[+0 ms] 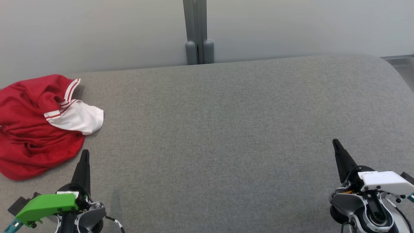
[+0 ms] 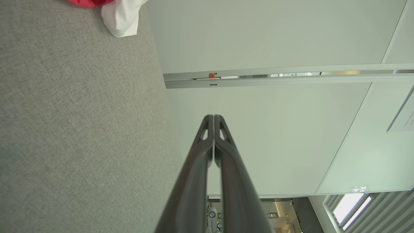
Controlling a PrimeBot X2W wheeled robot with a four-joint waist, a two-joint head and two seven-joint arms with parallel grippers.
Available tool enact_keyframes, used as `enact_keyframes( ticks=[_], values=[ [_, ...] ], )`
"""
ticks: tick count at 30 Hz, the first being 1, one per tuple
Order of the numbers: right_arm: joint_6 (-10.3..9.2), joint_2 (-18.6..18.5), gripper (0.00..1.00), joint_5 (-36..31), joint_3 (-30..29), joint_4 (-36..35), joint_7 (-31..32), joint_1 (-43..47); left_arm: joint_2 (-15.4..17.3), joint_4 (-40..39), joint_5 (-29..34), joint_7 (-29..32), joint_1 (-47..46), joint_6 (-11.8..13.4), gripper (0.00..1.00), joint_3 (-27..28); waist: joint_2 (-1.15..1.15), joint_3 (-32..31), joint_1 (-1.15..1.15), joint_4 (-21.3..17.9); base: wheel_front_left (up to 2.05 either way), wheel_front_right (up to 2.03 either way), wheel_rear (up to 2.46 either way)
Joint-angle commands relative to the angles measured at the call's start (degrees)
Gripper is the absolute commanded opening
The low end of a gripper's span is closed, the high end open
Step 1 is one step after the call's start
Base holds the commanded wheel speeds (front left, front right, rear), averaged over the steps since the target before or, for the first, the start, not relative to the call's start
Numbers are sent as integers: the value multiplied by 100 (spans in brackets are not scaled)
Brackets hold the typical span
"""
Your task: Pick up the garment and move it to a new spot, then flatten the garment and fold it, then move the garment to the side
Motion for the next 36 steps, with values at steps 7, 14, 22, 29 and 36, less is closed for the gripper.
enact_keyframes(
  ticks=[7,14,22,29,36],
  values=[
    [2,-4,0,-17,0,8,7,-38,9,1,30,10,-88,-33,0,6,0,0,0,0,0,0,0],
    [2,-4,0,-17,0,8,7,-38,9,1,30,10,-88,-32,0,6,0,0,0,0,0,0,0],
    [-1,55,100,3,28,206,-8,180,-50,205,-1,-12,175,17,100,-26,0,3,0,0,0,0,0],
    [-1,40,100,-177,305,185,-222,146,-31,36,166,-223,241,14,100,-144,0,10,0,-2,0,0,0],
    [-1,40,100,-1019,358,77,-409,100,-21,-177,930,-411,309,11,100,-146,0,22,0,-6,0,0,0]
  ],
)
